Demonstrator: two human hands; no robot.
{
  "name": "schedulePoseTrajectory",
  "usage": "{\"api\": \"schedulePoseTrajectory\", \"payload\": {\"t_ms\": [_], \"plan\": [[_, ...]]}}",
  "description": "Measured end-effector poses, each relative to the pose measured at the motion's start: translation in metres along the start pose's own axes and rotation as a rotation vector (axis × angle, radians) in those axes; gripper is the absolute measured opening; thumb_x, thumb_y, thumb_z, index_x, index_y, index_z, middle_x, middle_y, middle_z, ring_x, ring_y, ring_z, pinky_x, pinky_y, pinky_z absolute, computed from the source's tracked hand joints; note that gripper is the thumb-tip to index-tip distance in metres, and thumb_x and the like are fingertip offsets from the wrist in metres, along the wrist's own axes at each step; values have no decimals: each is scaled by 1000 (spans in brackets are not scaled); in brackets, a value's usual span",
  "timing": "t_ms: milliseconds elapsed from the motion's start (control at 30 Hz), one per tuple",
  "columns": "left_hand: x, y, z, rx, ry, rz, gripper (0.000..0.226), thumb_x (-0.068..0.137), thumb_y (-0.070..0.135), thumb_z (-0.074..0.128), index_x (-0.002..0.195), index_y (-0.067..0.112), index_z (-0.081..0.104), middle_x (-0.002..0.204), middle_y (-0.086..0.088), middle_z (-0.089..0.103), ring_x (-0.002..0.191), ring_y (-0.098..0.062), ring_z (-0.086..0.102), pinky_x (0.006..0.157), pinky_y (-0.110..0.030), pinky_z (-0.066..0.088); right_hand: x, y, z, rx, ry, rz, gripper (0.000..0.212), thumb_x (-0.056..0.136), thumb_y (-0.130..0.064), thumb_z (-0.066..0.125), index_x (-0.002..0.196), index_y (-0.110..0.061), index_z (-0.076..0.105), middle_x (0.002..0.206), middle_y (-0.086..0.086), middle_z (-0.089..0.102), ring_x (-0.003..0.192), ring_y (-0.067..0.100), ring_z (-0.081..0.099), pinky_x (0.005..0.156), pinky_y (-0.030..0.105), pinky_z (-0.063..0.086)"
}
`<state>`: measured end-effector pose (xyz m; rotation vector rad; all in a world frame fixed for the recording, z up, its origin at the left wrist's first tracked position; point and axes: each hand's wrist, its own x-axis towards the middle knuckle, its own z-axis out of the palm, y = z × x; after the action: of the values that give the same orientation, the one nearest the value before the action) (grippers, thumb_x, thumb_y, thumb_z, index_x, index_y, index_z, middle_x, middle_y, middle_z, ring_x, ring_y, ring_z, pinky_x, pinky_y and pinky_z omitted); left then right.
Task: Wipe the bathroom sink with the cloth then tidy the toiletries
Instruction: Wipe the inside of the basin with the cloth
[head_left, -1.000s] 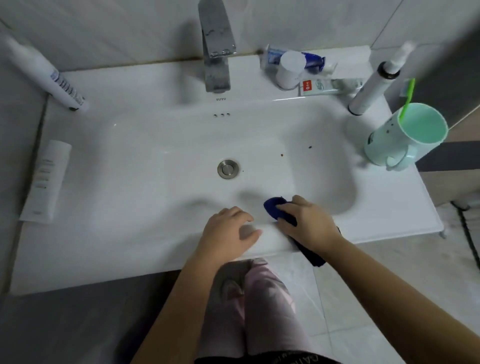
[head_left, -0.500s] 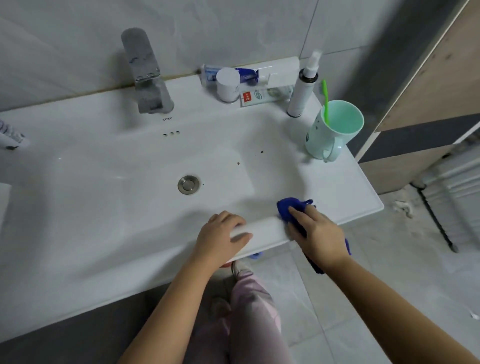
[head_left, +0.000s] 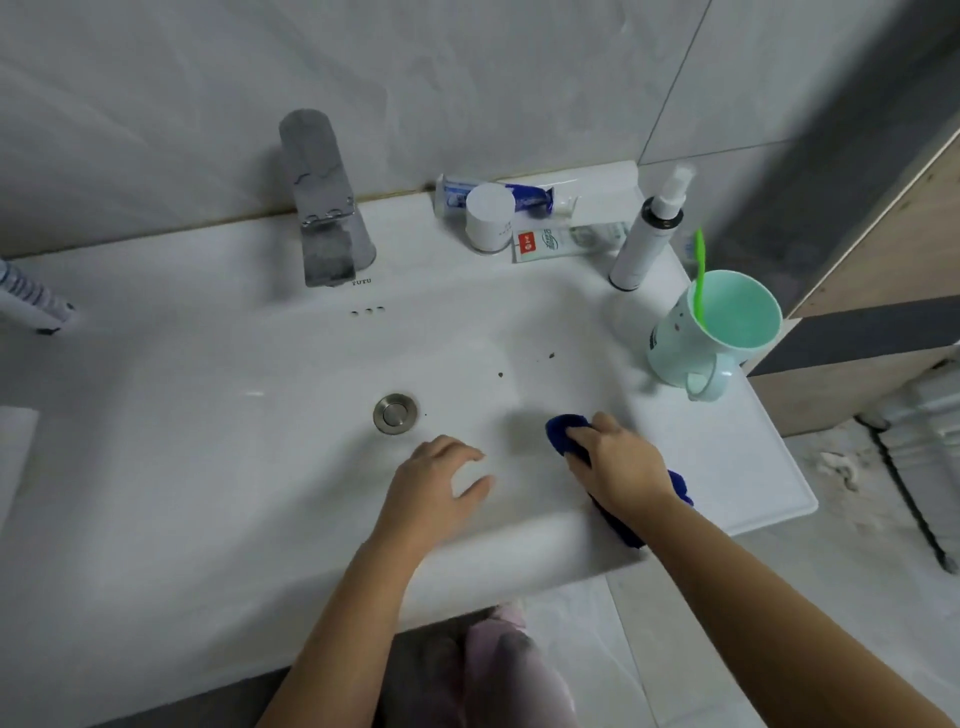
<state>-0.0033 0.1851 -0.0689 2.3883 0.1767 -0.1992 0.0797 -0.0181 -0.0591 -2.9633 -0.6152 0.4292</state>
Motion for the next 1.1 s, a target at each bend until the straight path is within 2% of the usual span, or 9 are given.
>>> {"api": "schedulePoseTrajectory", "payload": {"t_ms": [200, 300, 467, 600, 700, 767, 867, 967, 1100], "plan": [[62, -23, -2, 239, 143, -24, 39, 70, 33, 73, 101, 9, 67, 103, -7, 67, 93, -32, 63, 80, -40, 49, 78, -8, 8, -121, 287, -51, 44, 61, -13, 83, 99, -5, 63, 78, 15, 60, 54, 33, 54, 40, 29, 39], [89, -42, 5, 263, 102, -64, 51, 76, 42, 65, 117, 11, 61, 127, -9, 57, 118, -34, 51, 93, -49, 41, 121, -12, 16, -315, 314, 14, 61, 43, -9, 86, 99, -9, 62, 78, 11, 59, 57, 28, 55, 42, 27, 39], [122, -75, 17, 445, -23, -22, 80, 74, 66, 44, 134, 13, 45, 147, -9, 35, 137, -24, 21, 106, -52, 29, 142, -26, 33, -360, 48, -5, 50, 84, -4, 50, 130, -11, 32, 124, 9, 40, 101, 26, 49, 68, 31, 37], [129, -87, 28, 492, -180, -100, 98, 74, 73, 46, 147, 23, 3, 155, -1, -14, 142, -17, -13, 112, -43, -11, 85, -22, 38, -290, -187, -229, 40, 65, -14, 75, 101, -16, 57, 100, 6, 56, 76, 24, 60, 52, 28, 39], [127, -93, 28, 469, -169, -74, 99, 72, 75, 45, 147, 25, 4, 155, -1, -15, 142, -15, -14, 111, -45, -13, 110, -17, 28, -419, -96, -313, 46, 59, -18, 80, 99, -15, 58, 97, 7, 58, 75, 26, 59, 49, 30, 36], [128, -98, 28, 471, -169, -77, 97, 74, 72, 48, 147, 26, 5, 155, 0, -16, 142, -14, -14, 111, -44, -13, 150, -18, 21, -434, 22, -158, 42, 81, -11, 59, 119, -15, 42, 119, 7, 44, 99, 28, 51, 59, 34, 33], [126, -99, 27, 457, -159, -48, 95, 74, 70, 49, 147, 27, 5, 155, 2, -15, 142, -14, -13, 111, -43, -12, 144, -19, 30, -417, 38, -6, 37, 82, -14, 59, 115, -20, 44, 111, 2, 46, 90, 23, 52, 53, 33, 33], [124, -100, 24, 394, -151, -47, 94, 75, 69, 50, 147, 27, 7, 155, 3, -14, 142, -14, -12, 112, -44, -9, 76, -8, 49, -213, -48, -284, 25, 63, -25, 73, 86, -23, 63, 81, -4, 59, 60, 19, 59, 38, 23, 38], [124, -100, 23, 323, -139, -56, 94, 73, 67, 54, 146, 28, 10, 155, 5, -12, 141, -11, -11, 113, -43, -9, 109, -3, 44, -288, -48, -378, 30, 58, -21, 81, 84, -19, 65, 80, 1, 60, 59, 24, 59, 38, 25, 39]]}}
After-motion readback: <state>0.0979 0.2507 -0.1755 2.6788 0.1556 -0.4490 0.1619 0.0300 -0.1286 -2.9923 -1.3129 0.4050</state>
